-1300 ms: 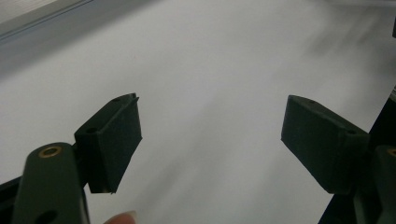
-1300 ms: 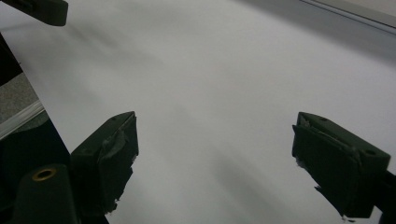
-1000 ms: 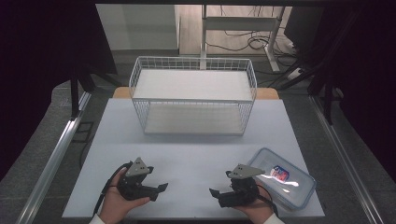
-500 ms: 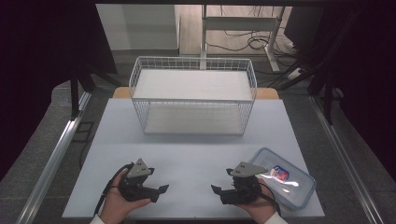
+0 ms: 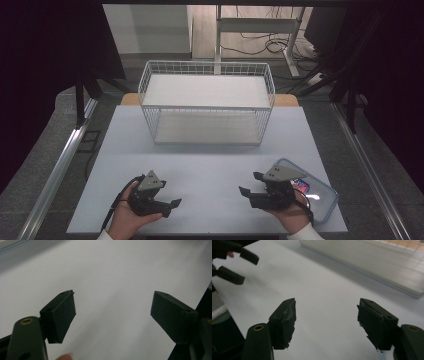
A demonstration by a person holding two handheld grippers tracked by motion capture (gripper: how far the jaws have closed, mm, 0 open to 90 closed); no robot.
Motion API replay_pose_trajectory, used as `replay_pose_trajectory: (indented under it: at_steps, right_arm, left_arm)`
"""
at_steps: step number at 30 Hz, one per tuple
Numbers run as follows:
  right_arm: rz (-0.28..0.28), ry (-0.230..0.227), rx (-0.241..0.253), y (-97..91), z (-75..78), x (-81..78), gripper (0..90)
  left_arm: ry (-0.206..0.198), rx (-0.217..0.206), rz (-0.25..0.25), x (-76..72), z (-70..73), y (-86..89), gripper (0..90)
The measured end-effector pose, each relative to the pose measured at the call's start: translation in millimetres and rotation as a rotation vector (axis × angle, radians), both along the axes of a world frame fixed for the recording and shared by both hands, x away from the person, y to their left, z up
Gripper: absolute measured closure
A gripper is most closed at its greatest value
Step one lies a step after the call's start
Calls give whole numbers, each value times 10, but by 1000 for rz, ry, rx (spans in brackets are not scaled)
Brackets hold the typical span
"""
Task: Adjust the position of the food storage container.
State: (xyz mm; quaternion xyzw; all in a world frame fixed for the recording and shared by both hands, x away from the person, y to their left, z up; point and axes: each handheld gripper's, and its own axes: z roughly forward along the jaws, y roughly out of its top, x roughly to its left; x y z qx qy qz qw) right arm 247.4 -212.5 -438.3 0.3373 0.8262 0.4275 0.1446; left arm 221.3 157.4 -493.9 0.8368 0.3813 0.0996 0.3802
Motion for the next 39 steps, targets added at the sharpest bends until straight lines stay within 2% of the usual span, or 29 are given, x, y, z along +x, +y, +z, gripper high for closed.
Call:
replay_pose_trajectory:
  at_steps: [1, 9, 12, 15, 20, 22, 31, 32, 35, 36, 37, 39]
  right_arm:
    - [-34, -5, 1, -91, 43, 34, 326]
    - [-117, 6, -12, -367, 88, 160, 367]
    - [-126, 5, -10, -422, 101, 198, 383]
    - [-155, 2, -26, -524, 150, 276, 420]
    - [-192, -3, -46, -632, 211, 333, 464]
    - [-201, -20, -54, -705, 241, 359, 486]
    - [-260, -3, -79, -994, 297, 629, 618]
    - [-271, 13, -94, -1061, 289, 707, 665]
    - [-284, 33, -109, -1127, 269, 781, 710]
    - [-294, 33, -118, -1160, 255, 818, 744]
    - [-309, 41, -140, -1218, 216, 894, 814]
    - [-311, 50, -144, -1234, 198, 922, 835]
  left_arm:
    - [1, 0, -1, -1, 1, 0, 195]
    - [8, 4, -7, 4, -10, -8, 195]
    - [10, 6, -10, 6, -14, -12, 195]
    - [17, -15, -11, -1, -2, -21, 195]
    - [13, -3, -15, -8, -6, -40, 195]
    - [15, -2, -15, -5, -10, -41, 195]
    - [27, -16, -16, -1, -14, -41, 195]
    - [30, -15, -17, 3, -22, -43, 195]
    - [34, -15, -16, 7, -30, -42, 195]
    - [35, -16, -15, 9, -32, -41, 195]
    - [35, -17, -14, 9, -34, -42, 195]
    - [35, -16, -14, 8, -33, -43, 195]
